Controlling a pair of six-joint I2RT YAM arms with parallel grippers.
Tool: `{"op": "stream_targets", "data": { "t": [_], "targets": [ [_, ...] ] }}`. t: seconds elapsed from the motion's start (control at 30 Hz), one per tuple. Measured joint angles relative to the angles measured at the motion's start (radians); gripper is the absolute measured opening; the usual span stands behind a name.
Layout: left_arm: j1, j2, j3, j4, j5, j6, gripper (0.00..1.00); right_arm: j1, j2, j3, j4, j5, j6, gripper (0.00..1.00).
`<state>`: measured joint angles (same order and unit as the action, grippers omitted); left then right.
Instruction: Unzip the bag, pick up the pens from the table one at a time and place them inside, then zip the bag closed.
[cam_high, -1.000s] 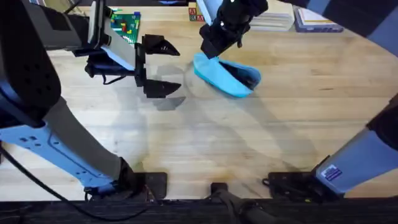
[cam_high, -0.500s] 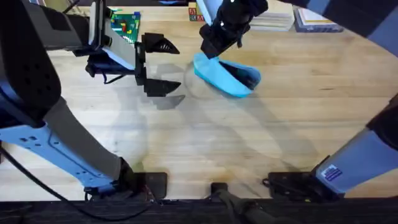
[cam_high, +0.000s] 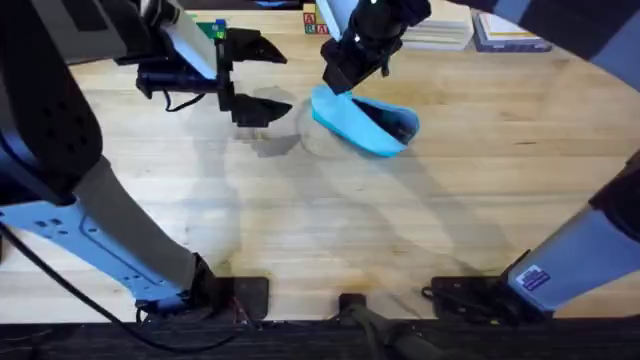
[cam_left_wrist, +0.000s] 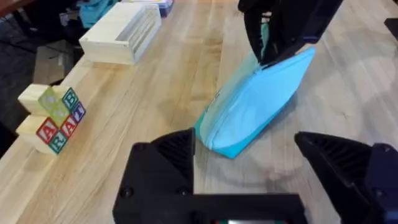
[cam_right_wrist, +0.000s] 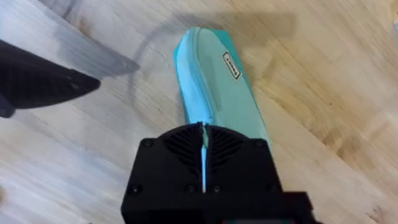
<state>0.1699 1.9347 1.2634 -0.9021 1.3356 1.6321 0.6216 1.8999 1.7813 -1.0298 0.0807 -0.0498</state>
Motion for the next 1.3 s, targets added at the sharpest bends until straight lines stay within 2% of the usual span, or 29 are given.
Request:
{"op": "stream_targets", "data": {
  "t": [0.3,0.47,0.83,1.3],
  "targets": [
    [-0.146,0.000,0.006,0.178,-0.069,-0.172,0.994,0.000,0.000,0.000,0.000,0.000,0.000,0.030],
    [-0.194,0.000,0.006,0.248,-0.087,-0.221,0.994,0.000,0.000,0.000,0.000,0.000,0.000,0.030],
    [-0.237,0.000,0.006,0.303,-0.167,-0.245,0.994,0.000,0.000,0.000,0.000,0.000,0.000,0.030],
    [-0.238,0.002,0.006,0.332,-0.193,-0.249,0.993,0.000,0.000,0.000,0.000,0.000,0.000,0.030]
  ]
}}
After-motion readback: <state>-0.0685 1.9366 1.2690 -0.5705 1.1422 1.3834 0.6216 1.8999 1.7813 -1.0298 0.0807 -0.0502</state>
